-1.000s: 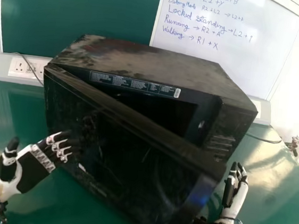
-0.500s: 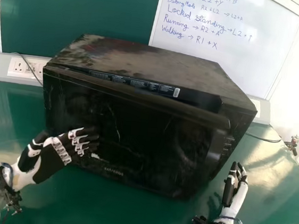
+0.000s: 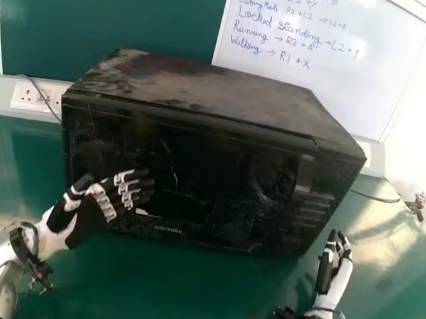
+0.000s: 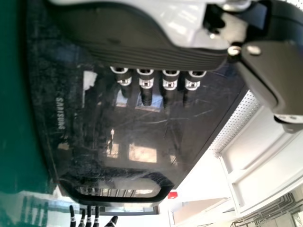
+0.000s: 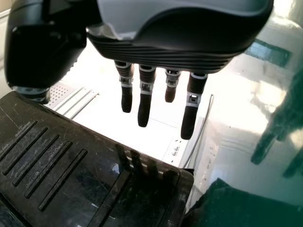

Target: Put biscuit inside oven

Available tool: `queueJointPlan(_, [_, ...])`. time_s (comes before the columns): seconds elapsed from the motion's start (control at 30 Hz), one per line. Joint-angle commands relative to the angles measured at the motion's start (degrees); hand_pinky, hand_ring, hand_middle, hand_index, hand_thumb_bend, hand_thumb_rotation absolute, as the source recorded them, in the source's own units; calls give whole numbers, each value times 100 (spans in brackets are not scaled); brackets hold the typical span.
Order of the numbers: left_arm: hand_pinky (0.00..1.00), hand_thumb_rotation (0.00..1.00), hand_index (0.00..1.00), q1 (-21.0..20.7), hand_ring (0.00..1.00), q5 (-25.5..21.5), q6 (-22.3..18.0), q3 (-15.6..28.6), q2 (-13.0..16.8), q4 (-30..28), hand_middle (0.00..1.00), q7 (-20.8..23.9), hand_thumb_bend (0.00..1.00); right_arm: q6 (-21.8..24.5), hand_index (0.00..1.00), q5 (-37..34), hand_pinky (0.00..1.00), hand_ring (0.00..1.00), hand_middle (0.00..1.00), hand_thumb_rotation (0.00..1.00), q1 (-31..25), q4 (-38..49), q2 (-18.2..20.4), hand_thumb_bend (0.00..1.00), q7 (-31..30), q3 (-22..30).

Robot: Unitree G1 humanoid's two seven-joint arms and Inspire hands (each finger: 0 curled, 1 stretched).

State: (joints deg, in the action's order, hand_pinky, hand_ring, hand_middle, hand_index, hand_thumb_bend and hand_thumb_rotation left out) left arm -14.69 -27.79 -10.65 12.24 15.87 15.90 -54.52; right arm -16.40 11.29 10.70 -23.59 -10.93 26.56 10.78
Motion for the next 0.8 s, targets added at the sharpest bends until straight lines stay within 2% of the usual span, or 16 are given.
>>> queueJointPlan(0.0, [75, 3, 82, -120, 100, 41, -114, -53, -67, 109, 99, 58, 59, -31, 89, 35, 61, 73, 81, 100, -62, -154, 53, 83, 47, -14])
queueJointPlan(0.23, [80, 5, 80, -162, 100, -15, -95, -38, -129, 90, 100, 200, 65, -15, 88, 48, 57, 69, 78, 100, -70, -133, 55, 82, 47, -21])
queueJointPlan(0.4, [85, 5, 80, -161, 100, 2, -181, -29, -142, 122, 100, 231, 67, 9, 89, 41, 63, 74, 82, 100, -80, -93, 63, 81, 29, -25])
queueJointPlan(0.6, [89, 5, 80, -79, 100, -51, -120, -1, -117, 43, 100, 235, 67, 1, 89, 117, 64, 74, 82, 100, -93, -100, 52, 82, 64, -50])
queueJointPlan(0.77, [92, 5, 83, 96, 100, -202, 119, 55, 24, -230, 98, 156, 64, -5, 89, 103, 63, 74, 82, 100, -87, -118, 70, 82, 59, -40])
